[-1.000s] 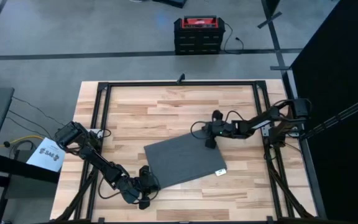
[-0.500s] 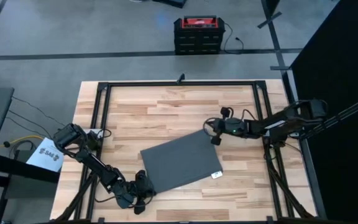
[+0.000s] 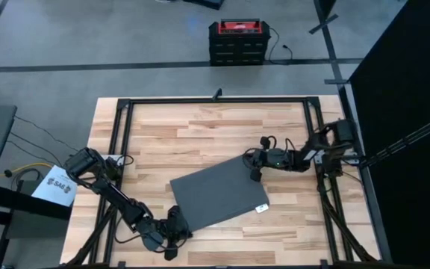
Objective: Roll towel
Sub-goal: Fold the gray towel
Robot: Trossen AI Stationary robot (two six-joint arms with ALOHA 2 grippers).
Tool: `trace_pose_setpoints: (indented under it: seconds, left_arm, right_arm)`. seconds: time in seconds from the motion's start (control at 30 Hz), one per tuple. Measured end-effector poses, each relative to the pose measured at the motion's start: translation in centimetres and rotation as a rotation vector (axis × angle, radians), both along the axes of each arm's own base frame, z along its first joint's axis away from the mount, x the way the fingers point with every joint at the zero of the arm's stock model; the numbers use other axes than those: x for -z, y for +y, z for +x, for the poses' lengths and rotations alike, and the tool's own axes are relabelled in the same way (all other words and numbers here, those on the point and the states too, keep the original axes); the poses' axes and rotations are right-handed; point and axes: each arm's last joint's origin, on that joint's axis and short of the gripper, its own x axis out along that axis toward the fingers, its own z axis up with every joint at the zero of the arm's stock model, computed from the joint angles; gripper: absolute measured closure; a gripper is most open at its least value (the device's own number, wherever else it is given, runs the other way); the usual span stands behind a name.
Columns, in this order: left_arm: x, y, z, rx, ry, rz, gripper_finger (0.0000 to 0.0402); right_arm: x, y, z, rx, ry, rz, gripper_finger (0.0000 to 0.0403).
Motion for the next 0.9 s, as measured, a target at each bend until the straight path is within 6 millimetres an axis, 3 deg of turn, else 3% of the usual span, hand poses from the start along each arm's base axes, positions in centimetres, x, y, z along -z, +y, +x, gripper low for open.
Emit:
trace_pose_setpoints:
  seconds: [0.2, 0.3, 0.43, 0.73, 0.9]
  left_arm:
    - [-1.8, 0.4, -0.1, -0.066, 0.042, 0.100, 0.0387]
    - [-1.2, 1.8, 0.0, -0.150, 0.090, 0.205, 0.0386]
    - [-0.3, 3.5, -0.1, -0.260, 0.199, 0.214, 0.0387]
    - [0.6, 4.2, -1.3, -0.357, 0.310, 0.152, 0.0387]
    - [0.5, 4.4, -0.9, -0.344, 0.297, 0.154, 0.0386]
  right_arm:
    - [-1.2, 0.6, 0.0, -0.038, -0.026, -0.052, 0.0403]
    - [-3.0, 1.6, 0.3, -0.089, -0.111, -0.075, 0.0403]
    - [-4.4, 3.3, 0.3, -0.160, -0.180, -0.075, 0.0403]
    - [-4.4, 5.9, 0.1, -0.256, -0.174, -0.072, 0.0403]
    - [-5.3, 7.4, 1.7, -0.358, -0.207, -0.036, 0.0403]
